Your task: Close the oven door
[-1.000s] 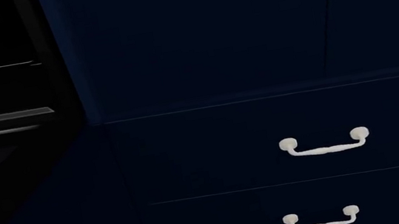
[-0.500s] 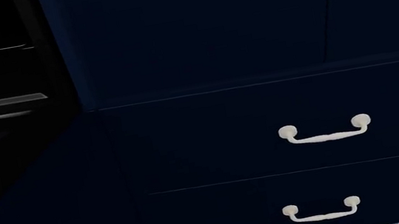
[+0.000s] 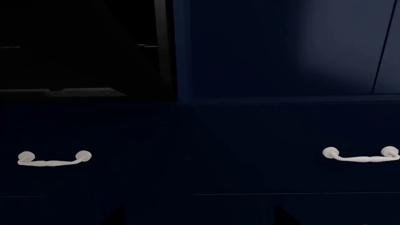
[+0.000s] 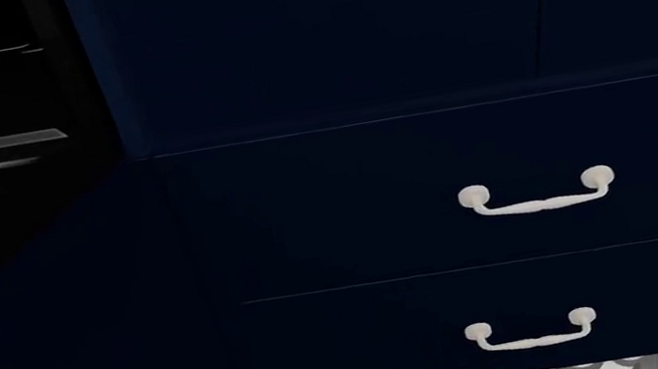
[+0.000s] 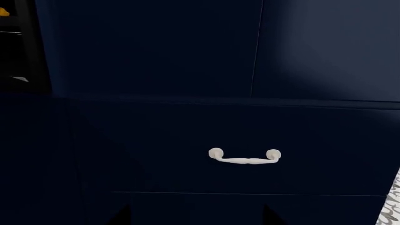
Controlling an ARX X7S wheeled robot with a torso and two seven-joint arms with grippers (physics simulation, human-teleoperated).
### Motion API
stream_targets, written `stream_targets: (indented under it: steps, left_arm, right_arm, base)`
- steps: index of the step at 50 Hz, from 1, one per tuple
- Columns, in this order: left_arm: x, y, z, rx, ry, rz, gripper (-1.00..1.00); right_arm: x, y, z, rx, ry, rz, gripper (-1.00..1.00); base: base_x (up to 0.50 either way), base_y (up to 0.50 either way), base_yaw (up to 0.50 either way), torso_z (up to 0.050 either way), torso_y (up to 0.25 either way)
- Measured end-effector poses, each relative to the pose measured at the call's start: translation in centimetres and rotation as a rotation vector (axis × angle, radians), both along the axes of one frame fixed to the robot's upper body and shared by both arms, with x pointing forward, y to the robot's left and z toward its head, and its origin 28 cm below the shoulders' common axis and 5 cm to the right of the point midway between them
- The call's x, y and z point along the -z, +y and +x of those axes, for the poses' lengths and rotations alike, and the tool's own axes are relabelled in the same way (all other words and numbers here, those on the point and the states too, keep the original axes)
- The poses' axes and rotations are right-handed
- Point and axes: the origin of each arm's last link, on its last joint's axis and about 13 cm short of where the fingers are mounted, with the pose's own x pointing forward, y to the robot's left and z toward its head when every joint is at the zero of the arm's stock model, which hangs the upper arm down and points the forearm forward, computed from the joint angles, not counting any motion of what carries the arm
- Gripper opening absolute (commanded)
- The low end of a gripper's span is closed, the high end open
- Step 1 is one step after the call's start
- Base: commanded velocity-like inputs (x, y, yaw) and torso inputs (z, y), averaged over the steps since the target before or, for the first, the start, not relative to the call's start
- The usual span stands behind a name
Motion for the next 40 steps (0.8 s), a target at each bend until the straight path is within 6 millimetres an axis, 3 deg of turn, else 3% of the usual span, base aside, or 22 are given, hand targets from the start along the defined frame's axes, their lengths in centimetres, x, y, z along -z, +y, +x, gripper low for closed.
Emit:
stream_targets:
  steps: [32, 40]
  left_arm:
    - [-0.01, 0.03, 0.01, 0.003, 0.002, -0.008, 1.00]
    - [-0.04, 0.07, -0.05, 0.003, -0.007, -0.018, 1.00]
  right_arm:
    - [0.02, -0.04, 0.01, 0.011, -0.002, -0.002, 1.00]
    - [0.03, 0.00, -0.04, 0.004, -0.003, -0.008, 1.00]
  base:
    - [0.00, 0.00, 0.00, -0.050, 0.000]
    - [0.00, 0.00, 0.00, -0.003, 0.001]
